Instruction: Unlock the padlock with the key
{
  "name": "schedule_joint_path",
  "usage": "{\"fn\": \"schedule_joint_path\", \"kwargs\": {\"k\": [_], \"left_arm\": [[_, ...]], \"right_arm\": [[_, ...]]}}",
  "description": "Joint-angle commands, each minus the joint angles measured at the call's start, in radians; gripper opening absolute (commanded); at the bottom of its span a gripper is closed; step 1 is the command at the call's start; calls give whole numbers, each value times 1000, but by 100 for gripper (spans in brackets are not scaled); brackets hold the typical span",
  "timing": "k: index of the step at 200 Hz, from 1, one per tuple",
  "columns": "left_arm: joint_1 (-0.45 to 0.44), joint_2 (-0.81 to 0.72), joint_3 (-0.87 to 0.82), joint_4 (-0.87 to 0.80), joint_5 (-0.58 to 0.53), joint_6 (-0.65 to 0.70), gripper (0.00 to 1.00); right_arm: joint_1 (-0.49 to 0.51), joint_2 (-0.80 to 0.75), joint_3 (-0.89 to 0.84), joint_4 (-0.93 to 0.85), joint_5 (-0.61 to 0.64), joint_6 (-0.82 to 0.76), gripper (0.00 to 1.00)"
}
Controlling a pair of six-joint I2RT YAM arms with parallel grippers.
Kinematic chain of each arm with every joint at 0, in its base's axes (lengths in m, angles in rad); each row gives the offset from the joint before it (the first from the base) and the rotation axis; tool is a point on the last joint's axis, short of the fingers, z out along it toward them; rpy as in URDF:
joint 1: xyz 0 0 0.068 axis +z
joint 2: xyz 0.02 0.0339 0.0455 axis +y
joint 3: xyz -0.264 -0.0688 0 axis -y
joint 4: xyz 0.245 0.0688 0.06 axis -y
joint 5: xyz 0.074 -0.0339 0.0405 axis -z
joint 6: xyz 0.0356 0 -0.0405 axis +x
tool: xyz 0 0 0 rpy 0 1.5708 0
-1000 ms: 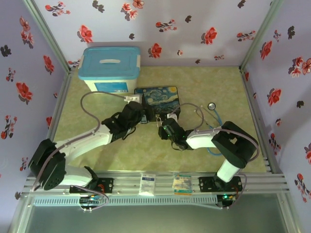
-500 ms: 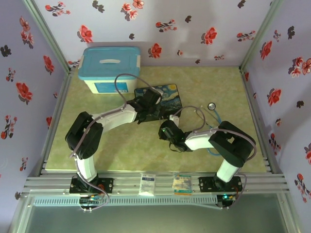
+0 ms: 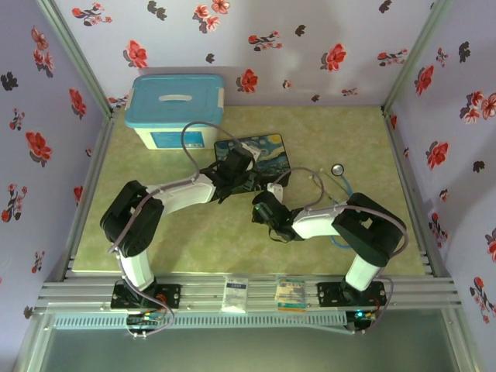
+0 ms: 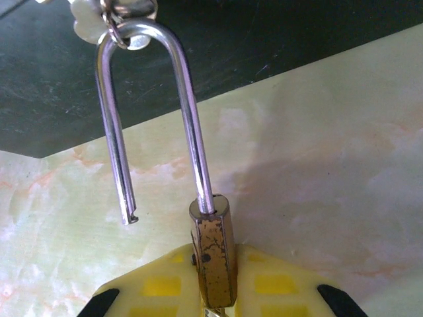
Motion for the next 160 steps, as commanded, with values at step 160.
{"fn": "schedule_joint_path", "kwargs": {"k": [160], "left_arm": [[11,-26,-268,-25,2,50,41]], "right_arm": [[-38,61,-232,591,79,203,0]]}}
